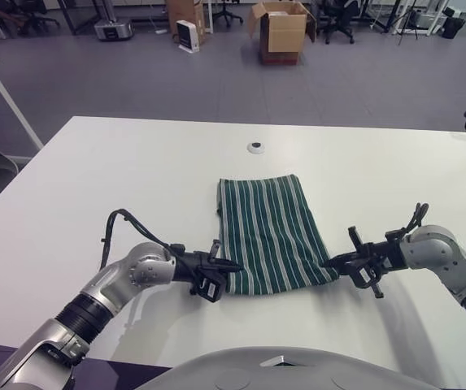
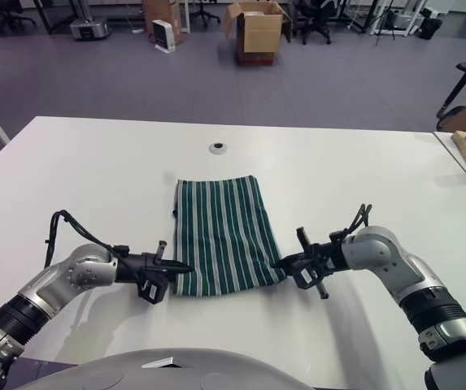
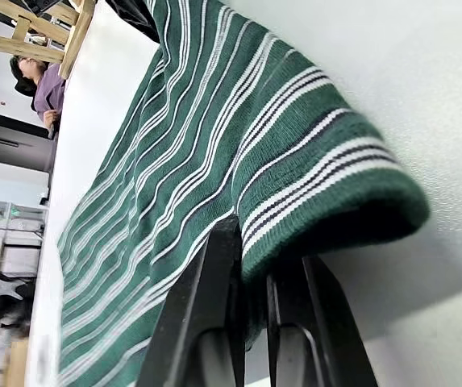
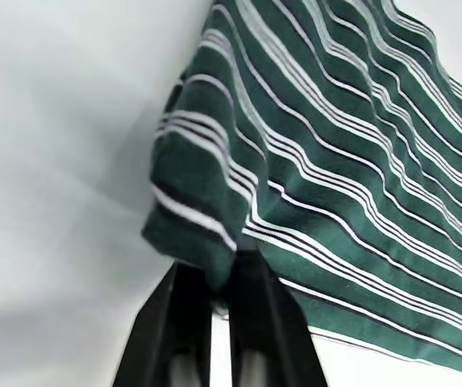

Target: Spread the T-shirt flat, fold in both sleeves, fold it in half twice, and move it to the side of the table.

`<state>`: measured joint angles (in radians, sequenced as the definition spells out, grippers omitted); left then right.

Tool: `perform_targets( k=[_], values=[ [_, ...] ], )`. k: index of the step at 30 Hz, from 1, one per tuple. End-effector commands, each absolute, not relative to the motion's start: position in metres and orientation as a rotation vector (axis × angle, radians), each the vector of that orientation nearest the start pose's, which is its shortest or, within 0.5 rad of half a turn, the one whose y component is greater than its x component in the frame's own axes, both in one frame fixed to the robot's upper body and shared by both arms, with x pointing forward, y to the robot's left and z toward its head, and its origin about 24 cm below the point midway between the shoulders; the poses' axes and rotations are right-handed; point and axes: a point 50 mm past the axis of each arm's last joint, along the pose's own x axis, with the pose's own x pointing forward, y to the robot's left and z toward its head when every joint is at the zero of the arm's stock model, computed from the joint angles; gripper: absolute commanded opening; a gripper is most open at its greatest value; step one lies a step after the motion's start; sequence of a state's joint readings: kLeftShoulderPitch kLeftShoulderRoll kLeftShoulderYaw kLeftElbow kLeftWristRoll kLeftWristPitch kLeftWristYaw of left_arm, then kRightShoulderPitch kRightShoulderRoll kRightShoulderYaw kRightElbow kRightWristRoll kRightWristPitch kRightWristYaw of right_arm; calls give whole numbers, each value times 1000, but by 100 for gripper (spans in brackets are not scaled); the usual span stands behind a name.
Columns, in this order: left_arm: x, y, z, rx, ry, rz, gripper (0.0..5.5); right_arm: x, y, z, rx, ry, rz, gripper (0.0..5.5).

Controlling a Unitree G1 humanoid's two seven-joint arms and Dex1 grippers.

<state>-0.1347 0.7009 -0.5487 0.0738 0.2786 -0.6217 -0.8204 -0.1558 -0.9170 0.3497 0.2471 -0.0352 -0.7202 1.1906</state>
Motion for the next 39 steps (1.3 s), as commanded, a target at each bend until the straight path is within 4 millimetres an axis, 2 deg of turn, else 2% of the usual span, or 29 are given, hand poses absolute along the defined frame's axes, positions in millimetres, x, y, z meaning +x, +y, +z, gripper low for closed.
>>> perform_targets(
  k=[1,5,7,8,10,12,15,20,23,24,27,28,33,38,39],
  values=[
    [173,149,20,788,124,-1637,10,204,-229,65,-892,308,1648,4],
    [153,163,65,329,294,-1685,7,184,-235,93,-526,536,1702,4],
    [152,166,88,151,349,-1706,7,175,-236,112,-339,641,1750,4],
    [153,166,97,80,370,-1710,7,174,-235,120,-267,672,1764,4],
    [161,168,113,-81,403,-1691,7,187,-232,132,-171,668,1739,4],
    [181,175,112,-168,434,-1602,7,207,-231,137,-109,654,1691,4],
    [210,182,99,-188,499,-1478,6,233,-232,134,-47,669,1621,4],
    [254,175,63,-200,567,-1293,6,263,-230,103,-34,726,1486,4],
    [265,170,49,-176,581,-1260,6,279,-228,87,-61,726,1379,4],
    [267,172,43,-170,591,-1234,6,287,-225,84,-57,706,1328,42],
    [271,178,33,-177,598,-1166,6,302,-216,78,-38,645,1228,110],
    [272,181,35,-195,588,-1146,42,304,-215,77,-39,630,1205,124],
    [283,193,44,-248,499,-1022,126,312,-215,77,-155,515,1066,222],
    [286,197,57,-156,406,-978,217,292,-181,90,-259,336,1154,231],
    [287,195,61,-154,375,-985,217,285,-173,89,-295,334,1195,231]
  ],
)
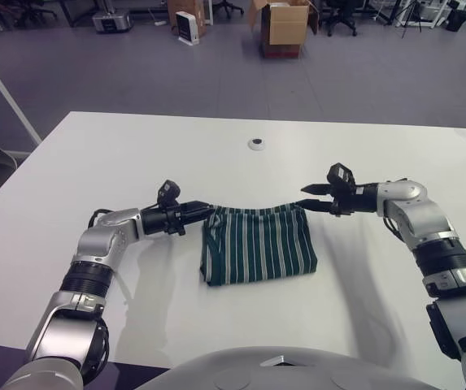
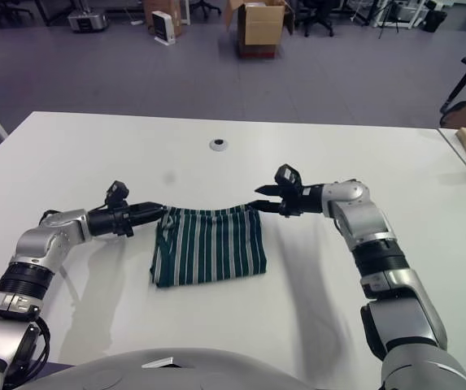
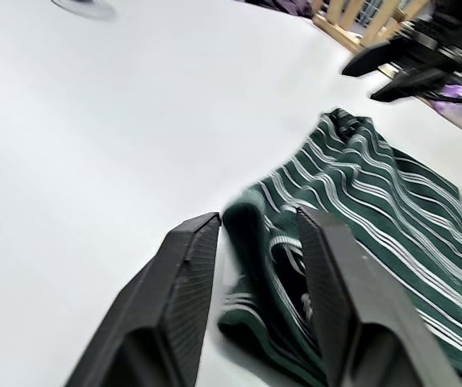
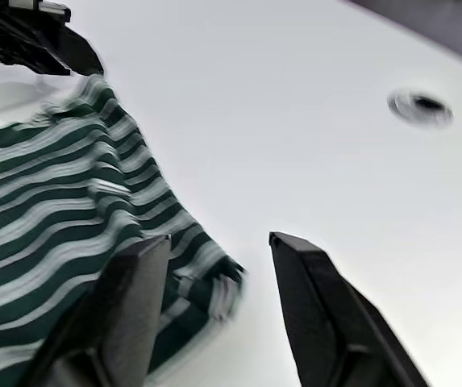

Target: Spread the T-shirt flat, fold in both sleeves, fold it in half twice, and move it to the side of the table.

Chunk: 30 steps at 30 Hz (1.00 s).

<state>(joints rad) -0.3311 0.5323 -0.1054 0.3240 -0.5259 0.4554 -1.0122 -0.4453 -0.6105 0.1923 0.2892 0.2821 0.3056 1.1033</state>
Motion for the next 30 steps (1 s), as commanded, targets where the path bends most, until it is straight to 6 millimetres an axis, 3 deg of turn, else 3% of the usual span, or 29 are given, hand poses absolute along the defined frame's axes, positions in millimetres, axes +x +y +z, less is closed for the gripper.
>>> perform_targets(
  k=[1,3,5,10,12,15,17,19,21,23,26,28,30],
  values=[
    [288,192,66,-149,341,-994,217,277,-168,81,-382,389,1226,231],
    [290,187,72,-105,294,-1016,217,273,-166,55,-665,497,1212,231],
    [290,180,73,-70,274,-1057,217,275,-156,39,-817,489,1204,231],
    [283,171,60,28,323,-1157,217,286,-93,26,-823,302,1290,231],
    [283,169,50,91,351,-1165,217,291,-75,31,-801,208,1294,231],
    [276,164,30,198,414,-1207,217,313,-69,68,-736,-13,1174,231],
    [271,168,16,269,476,-1220,217,323,-76,88,-690,-94,1104,231],
    [263,202,-11,389,632,-1126,217,341,-110,115,-639,-142,929,231],
    [260,233,-25,446,723,-984,217,348,-143,127,-618,-148,782,231],
    [268,254,-28,456,741,-790,217,347,-167,122,-594,-115,670,231],
    [282,288,-27,308,739,-314,217,336,-198,100,-524,-47,490,231],
    [289,300,-21,200,691,-107,217,329,-206,88,-470,-20,401,231],
    [302,302,-7,141,612,-22,217,325,-208,80,-432,-5,343,231]
  ],
)
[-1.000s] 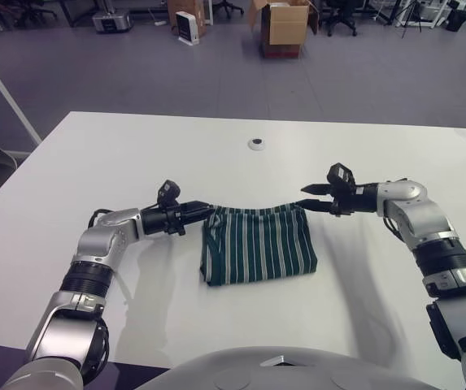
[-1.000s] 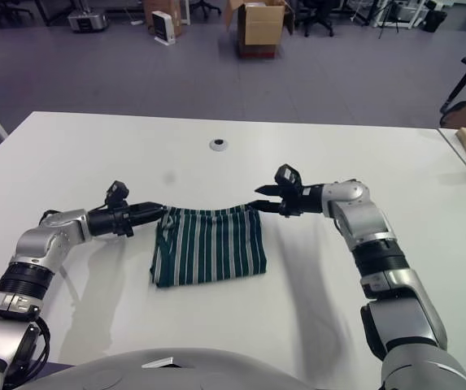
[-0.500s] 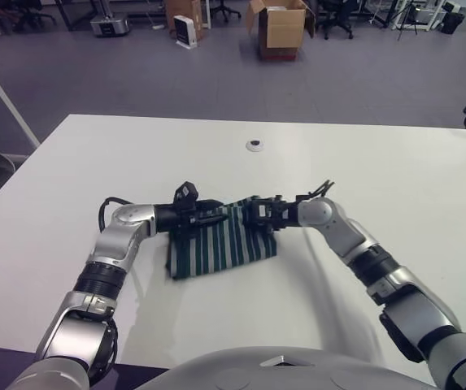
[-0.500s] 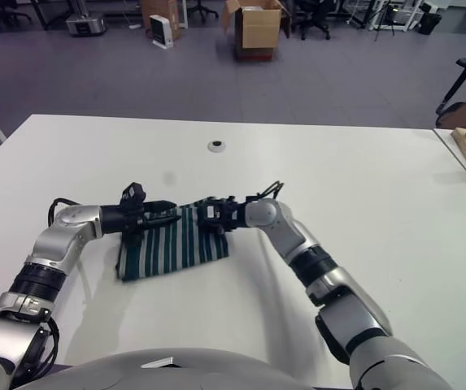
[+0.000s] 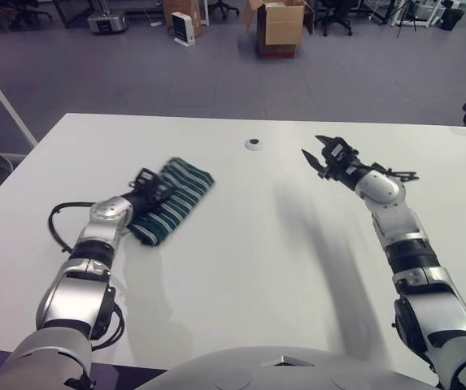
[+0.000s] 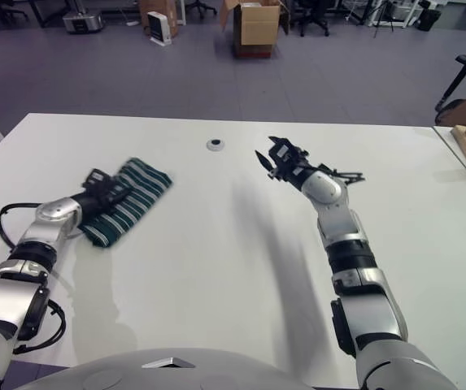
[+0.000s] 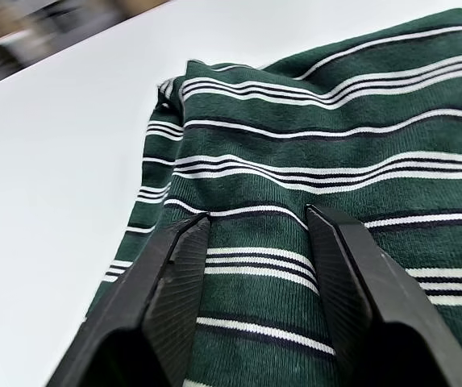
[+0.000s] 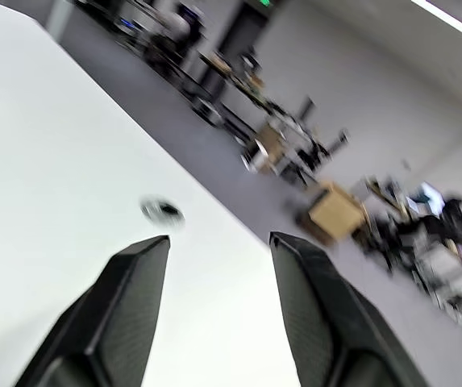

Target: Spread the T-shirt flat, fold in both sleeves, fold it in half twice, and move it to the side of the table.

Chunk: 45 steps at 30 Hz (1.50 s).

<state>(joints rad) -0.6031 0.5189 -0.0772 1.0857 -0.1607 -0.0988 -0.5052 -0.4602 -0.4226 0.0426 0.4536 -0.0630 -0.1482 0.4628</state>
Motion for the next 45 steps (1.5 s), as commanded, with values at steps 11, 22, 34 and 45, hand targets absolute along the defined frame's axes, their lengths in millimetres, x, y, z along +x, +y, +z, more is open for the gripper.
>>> perform_targets(
  k=[11,22,34,45],
  values=[
    [374,238,137,178,-118,-288,217,281,-283,47,-138,8,-338,231],
    [317,218,84,314,-80,-236,217,298,-271,42,-189,19,-193,231],
    [320,214,78,318,-76,-150,217,302,-281,34,-189,72,-157,231],
    [309,223,67,299,-50,-38,217,304,-295,21,-90,162,-269,231]
  ],
)
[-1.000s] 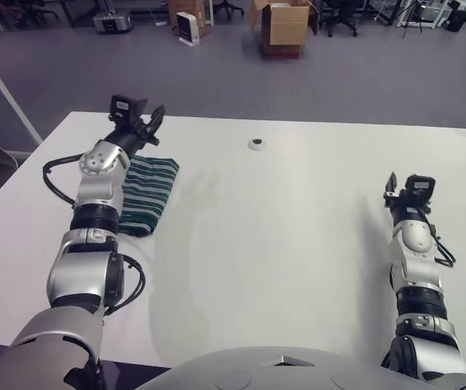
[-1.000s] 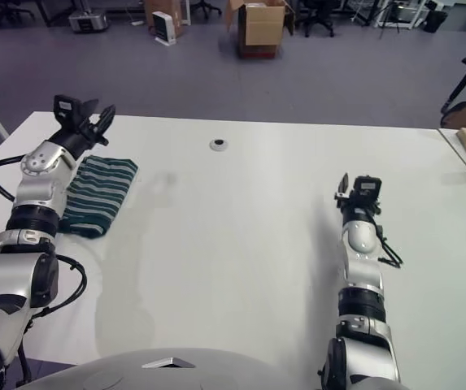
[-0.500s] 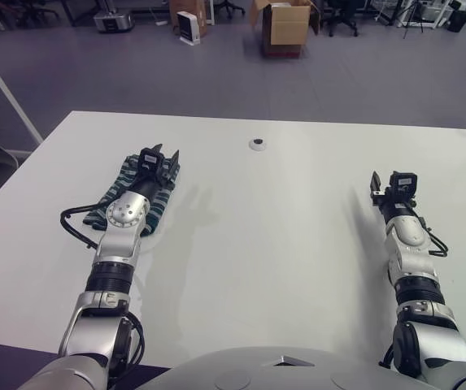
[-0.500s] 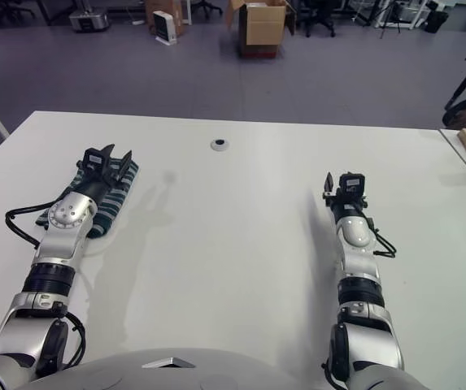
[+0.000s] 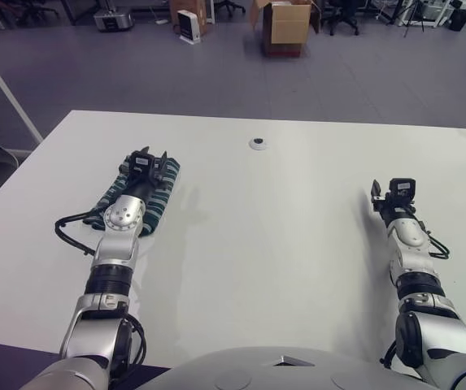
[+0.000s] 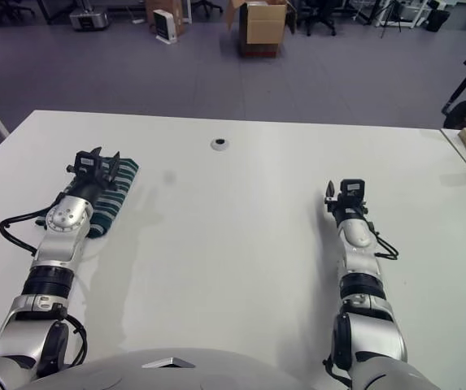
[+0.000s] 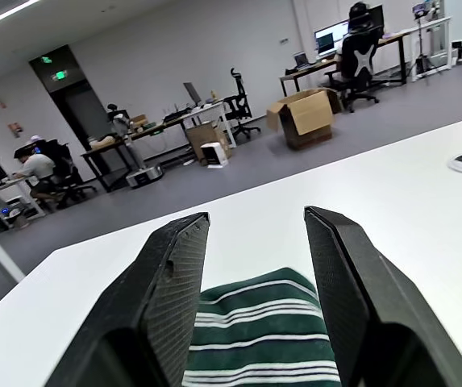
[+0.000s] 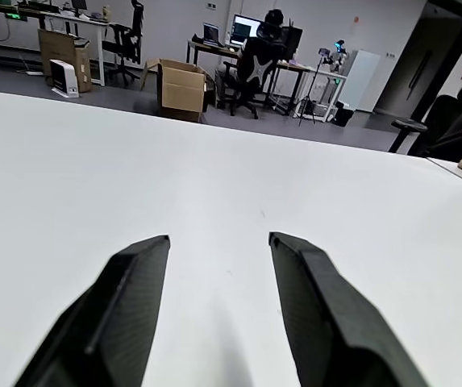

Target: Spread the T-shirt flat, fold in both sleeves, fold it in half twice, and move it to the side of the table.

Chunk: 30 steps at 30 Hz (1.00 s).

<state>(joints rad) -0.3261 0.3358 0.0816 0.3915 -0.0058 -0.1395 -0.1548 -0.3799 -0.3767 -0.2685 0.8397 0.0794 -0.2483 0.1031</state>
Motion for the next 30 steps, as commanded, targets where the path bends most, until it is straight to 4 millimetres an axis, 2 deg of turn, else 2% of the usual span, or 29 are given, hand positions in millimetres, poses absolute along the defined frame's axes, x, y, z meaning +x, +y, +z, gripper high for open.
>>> perform_targets(
  k=[1,8,12,18,22,30],
  values=[
    [308,222,65,296,-45,-30,217,305,-296,20,-52,167,-289,231],
    [317,211,70,299,-62,-34,217,303,-306,19,129,136,-399,231],
    [314,219,70,286,-66,0,217,312,-301,29,151,84,-358,231],
    [315,222,73,213,-77,42,217,313,-306,33,262,42,-391,231],
    [311,227,71,196,-72,70,217,315,-305,40,302,-5,-343,231],
    [307,235,71,200,-67,99,217,314,-297,39,295,-1,-239,231]
  ],
)
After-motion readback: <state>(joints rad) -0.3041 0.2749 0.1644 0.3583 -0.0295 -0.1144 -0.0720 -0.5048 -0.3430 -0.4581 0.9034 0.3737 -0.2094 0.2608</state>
